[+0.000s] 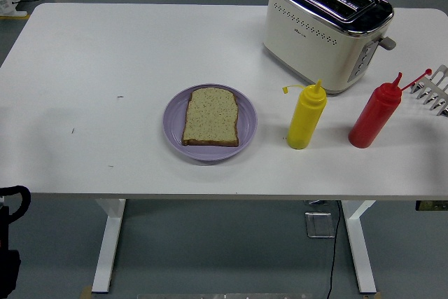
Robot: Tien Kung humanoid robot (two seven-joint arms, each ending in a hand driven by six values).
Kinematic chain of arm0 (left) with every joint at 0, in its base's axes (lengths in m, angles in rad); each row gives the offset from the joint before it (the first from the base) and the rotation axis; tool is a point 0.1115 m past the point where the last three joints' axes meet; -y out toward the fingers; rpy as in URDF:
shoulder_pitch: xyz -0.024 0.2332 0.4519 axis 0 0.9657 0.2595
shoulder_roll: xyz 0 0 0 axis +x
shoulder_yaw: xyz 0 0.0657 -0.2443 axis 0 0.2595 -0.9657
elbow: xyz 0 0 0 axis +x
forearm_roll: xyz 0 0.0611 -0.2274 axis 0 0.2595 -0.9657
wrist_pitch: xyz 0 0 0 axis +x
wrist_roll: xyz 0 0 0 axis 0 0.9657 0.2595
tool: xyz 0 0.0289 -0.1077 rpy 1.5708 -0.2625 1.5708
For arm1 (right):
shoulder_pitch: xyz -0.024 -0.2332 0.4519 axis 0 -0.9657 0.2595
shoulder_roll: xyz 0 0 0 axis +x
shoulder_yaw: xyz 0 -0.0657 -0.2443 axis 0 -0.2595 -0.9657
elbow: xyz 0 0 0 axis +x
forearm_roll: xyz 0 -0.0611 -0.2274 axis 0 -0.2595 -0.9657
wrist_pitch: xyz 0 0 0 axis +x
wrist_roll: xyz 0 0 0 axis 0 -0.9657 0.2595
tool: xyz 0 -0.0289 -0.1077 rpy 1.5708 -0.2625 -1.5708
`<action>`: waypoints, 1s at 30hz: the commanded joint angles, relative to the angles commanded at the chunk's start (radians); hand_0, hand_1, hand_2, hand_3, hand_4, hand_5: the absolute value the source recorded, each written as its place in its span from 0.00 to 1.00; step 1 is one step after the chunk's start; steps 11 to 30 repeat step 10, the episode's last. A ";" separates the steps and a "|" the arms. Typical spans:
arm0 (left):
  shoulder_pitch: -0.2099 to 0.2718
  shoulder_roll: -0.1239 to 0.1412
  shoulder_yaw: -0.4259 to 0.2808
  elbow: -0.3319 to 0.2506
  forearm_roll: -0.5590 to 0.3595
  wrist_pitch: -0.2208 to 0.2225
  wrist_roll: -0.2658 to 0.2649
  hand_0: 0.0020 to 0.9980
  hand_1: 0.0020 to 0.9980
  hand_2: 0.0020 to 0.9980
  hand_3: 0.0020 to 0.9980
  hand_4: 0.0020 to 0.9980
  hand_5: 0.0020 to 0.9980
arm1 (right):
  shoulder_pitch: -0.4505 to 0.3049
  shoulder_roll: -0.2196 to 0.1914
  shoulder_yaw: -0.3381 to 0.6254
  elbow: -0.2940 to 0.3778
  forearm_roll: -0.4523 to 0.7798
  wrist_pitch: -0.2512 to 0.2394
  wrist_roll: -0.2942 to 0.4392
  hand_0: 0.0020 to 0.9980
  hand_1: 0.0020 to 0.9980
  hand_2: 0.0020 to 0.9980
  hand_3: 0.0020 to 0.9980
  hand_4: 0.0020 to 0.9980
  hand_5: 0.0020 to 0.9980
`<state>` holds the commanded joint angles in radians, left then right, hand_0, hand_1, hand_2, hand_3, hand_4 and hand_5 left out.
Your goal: Pick up the cup,pour liquid into bread,place the cup on the desk
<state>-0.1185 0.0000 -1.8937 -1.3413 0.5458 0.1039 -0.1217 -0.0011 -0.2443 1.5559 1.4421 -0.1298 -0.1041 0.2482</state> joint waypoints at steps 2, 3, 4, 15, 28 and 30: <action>0.000 0.000 0.000 0.000 0.000 0.000 0.000 0.79 0.74 0.74 0.69 0.59 1.00 | 0.000 0.000 0.001 0.000 0.000 0.001 -0.002 0.81 0.76 0.79 0.83 0.64 0.60; 0.000 0.000 0.001 0.000 0.000 0.000 0.000 0.79 0.74 0.74 0.69 0.59 1.00 | 0.000 0.001 0.001 -0.001 0.000 0.001 -0.003 0.81 0.76 0.79 0.83 0.64 0.60; 0.000 0.000 0.001 0.000 0.000 0.000 0.000 0.79 0.74 0.74 0.69 0.59 1.00 | 0.000 0.001 0.002 -0.001 0.001 0.002 -0.004 0.81 0.76 0.79 0.83 0.64 0.60; 0.000 0.000 0.001 0.000 -0.001 0.000 0.000 0.79 0.74 0.74 0.69 0.59 1.00 | -0.002 0.000 0.006 -0.001 0.001 0.004 -0.008 0.81 0.76 0.79 0.83 0.64 0.60; 0.000 0.000 0.001 0.000 -0.001 0.000 0.000 0.79 0.74 0.74 0.69 0.59 1.00 | -0.002 0.000 0.006 -0.001 0.001 0.004 -0.008 0.81 0.76 0.79 0.83 0.64 0.60; 0.000 0.000 0.001 0.000 -0.001 0.000 0.000 0.79 0.74 0.74 0.69 0.59 1.00 | -0.002 0.000 0.006 -0.001 0.001 0.004 -0.008 0.81 0.76 0.79 0.83 0.64 0.60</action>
